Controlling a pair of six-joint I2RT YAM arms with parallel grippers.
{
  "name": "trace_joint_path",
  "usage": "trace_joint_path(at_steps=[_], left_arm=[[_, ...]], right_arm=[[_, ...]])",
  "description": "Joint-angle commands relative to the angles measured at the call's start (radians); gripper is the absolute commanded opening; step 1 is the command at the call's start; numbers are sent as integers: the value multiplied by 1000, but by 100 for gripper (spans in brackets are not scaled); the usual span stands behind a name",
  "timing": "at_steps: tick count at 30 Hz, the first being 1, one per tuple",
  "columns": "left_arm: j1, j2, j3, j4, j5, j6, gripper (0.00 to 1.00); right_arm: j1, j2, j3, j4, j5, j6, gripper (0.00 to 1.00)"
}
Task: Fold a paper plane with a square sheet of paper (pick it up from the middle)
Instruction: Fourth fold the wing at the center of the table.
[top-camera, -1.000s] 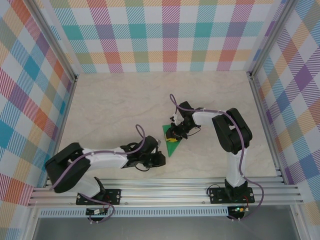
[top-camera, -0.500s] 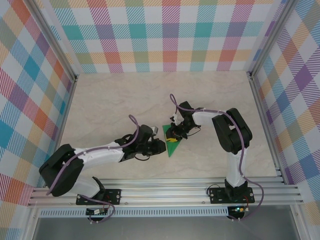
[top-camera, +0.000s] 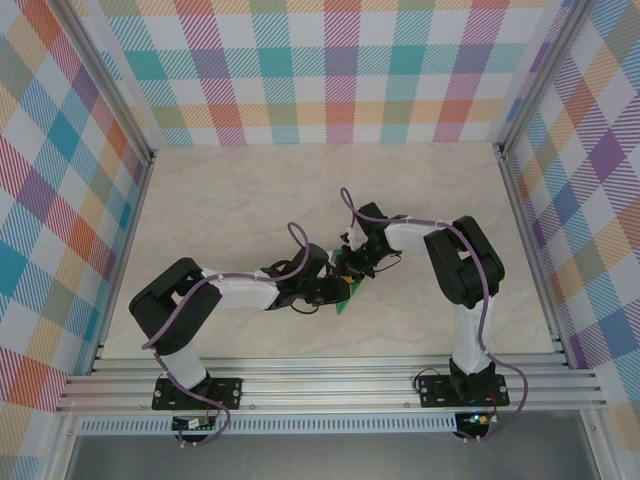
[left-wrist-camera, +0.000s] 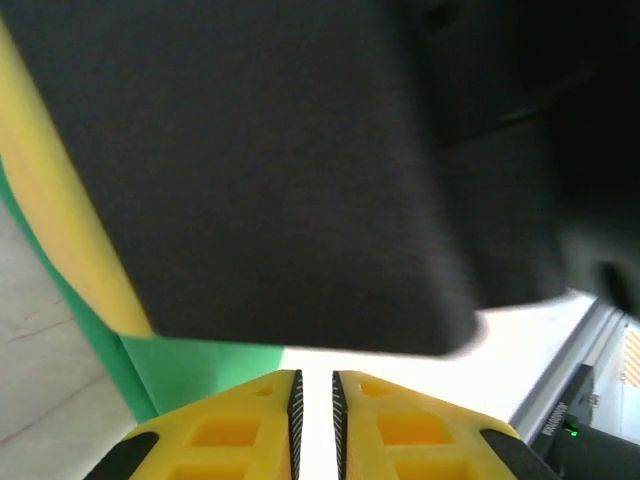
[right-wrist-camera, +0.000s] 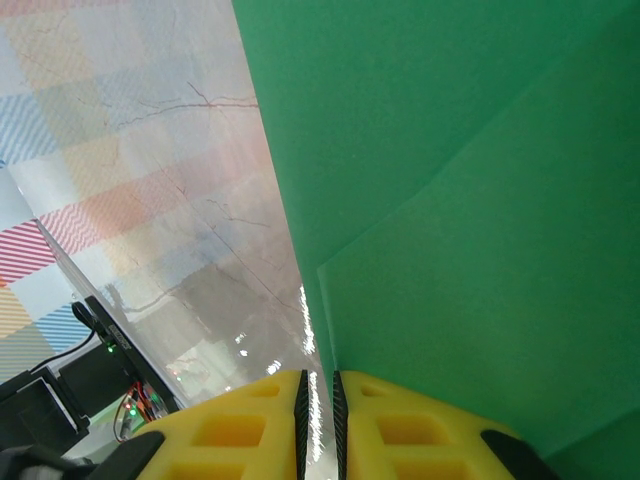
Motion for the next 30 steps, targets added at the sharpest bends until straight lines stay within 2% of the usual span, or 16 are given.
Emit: trace_joint_path(at_steps=[1,9,15,20,27,30], left_arm=[[-14,40,21,3,-1,27,17],[-20,61,-50,-38,-87,0,9],[-21,55,-159,19,-116,-64,3],[-23,53,-164,4,-115,-56,2],[-25,60,-154,0,-100,-41,2],[-25,72,-146,-2,-90,-37,2]], right_arm=[[-1,41,-25,-15,70,5,17],[-6,26,-11,-20,57,5,17],[-49,-116,-22,-10,93,22,20],[-95,-220,-85,29,108,34,21],[-85,-210,-149,98,-22,25,18],[-60,-173,-124,85,-42,4,18]])
